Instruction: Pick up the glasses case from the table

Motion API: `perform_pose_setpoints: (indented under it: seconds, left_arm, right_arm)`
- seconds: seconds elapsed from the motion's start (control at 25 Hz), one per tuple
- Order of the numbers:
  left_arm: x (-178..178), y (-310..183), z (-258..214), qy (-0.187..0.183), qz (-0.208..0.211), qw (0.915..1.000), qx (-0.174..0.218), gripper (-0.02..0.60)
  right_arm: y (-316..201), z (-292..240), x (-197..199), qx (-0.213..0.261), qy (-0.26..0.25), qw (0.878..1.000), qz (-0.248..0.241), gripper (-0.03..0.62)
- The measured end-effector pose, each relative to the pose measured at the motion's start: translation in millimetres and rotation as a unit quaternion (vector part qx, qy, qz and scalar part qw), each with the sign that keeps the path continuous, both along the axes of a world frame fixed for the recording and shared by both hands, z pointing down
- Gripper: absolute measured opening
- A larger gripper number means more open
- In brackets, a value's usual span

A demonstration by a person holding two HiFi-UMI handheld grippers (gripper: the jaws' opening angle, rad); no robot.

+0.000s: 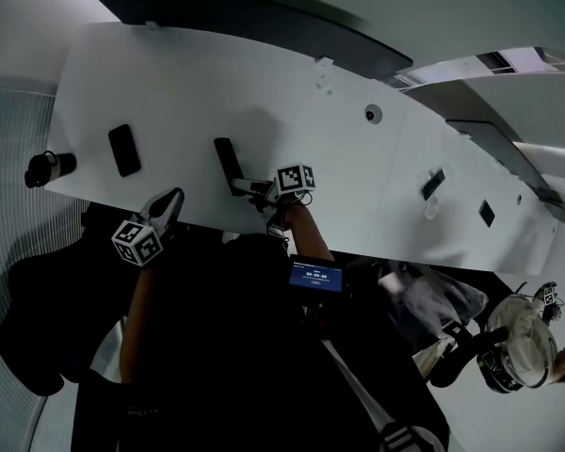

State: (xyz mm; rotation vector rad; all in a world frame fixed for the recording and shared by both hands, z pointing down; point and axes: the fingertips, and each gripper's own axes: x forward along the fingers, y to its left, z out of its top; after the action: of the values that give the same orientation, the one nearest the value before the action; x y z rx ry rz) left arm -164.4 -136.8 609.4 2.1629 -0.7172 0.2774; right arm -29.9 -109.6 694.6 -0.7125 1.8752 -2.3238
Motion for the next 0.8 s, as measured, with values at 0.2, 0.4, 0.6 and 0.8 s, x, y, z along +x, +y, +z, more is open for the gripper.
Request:
perform_pose_setpoints:
  seconds: [0.2, 0.4, 0.6, 0.8]
  left_arm:
    - [39.1, -7.5, 45.2, 0.096, -0.034, 0.9839, -0.147, 0.173]
    - [86.6, -30.0, 49.4, 0.224, -0.057, 0.9289, -0.289, 0.339]
    - [96.0, -29.9, 54.7, 0.163, -0.042, 0.9395, -0.298, 0.269]
    - [89.3, -38.3, 43.1, 0.182, -0.066, 0.9373, -0.290, 0.174]
  right_arm:
    - [4.1, -11.1, 0.1, 0.018, -0.026, 0.999, 0.000, 0.291]
    - [12.2, -31.3, -15.1, 0.078, 0.009, 0.994, -0.080, 0.291]
    - [12.4, -46.7, -26.6, 0.149, 0.089, 0.968, -0.179, 0.291]
    - [-1.5, -60.0, -24.8, 0.277, 0.207, 0.909, -0.232, 0.293]
